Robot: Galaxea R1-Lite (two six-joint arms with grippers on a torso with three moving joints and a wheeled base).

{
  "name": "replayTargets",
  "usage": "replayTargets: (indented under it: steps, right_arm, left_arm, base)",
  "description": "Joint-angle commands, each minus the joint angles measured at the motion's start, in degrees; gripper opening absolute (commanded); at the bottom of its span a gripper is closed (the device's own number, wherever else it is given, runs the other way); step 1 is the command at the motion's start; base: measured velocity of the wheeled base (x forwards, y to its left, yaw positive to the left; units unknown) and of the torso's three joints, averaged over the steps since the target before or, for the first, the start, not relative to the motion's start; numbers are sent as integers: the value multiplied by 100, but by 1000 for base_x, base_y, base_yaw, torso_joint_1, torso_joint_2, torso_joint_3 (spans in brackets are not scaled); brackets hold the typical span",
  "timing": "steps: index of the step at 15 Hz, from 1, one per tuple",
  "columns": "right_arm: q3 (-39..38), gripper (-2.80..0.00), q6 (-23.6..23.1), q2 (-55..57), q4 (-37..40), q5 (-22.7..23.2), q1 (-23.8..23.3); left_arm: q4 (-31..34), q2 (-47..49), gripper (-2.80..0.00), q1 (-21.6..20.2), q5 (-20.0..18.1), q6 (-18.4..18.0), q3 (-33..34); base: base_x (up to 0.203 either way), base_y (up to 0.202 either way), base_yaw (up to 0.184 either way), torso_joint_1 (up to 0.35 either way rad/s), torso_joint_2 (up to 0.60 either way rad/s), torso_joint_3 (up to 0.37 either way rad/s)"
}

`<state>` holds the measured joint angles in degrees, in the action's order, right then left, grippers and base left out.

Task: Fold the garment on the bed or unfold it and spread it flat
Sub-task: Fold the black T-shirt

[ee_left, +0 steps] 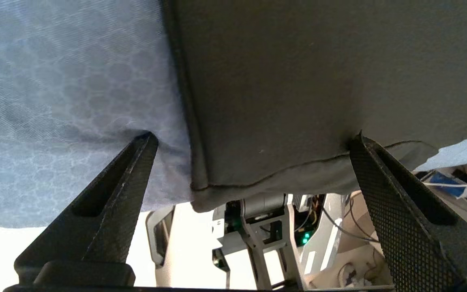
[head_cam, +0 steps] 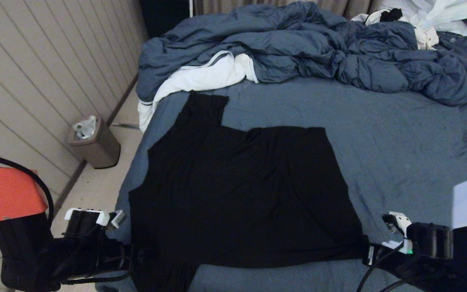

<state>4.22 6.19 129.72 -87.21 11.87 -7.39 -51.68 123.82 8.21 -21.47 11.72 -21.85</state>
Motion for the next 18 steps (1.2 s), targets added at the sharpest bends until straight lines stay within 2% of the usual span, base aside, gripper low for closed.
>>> replayTargets:
  steps: [1, 7, 13, 18]
  right_arm:
    - [8, -280, 5, 25, -274, 8, -12]
    - [17, -280, -4, 54, -274, 8, -17]
    - [61, -280, -4, 103, -274, 26, -17]
    - [-134, -280, -16, 162, -274, 59, -99]
  left_arm:
    - [-53, 2, -280, 49, -24, 6, 5]
    - [-107, -108, -280, 49, 46, -23, 190]
    - [-465, -147, -280, 49, 46, -47, 719]
    - [-518, -444, -280, 49, 46, -71, 1114]
  base:
    - [0, 0, 0, 0, 0, 0]
    - [0, 0, 0, 0, 0, 0]
    - [0, 0, 0, 0, 0, 0]
    - [0, 0, 0, 0, 0, 0]
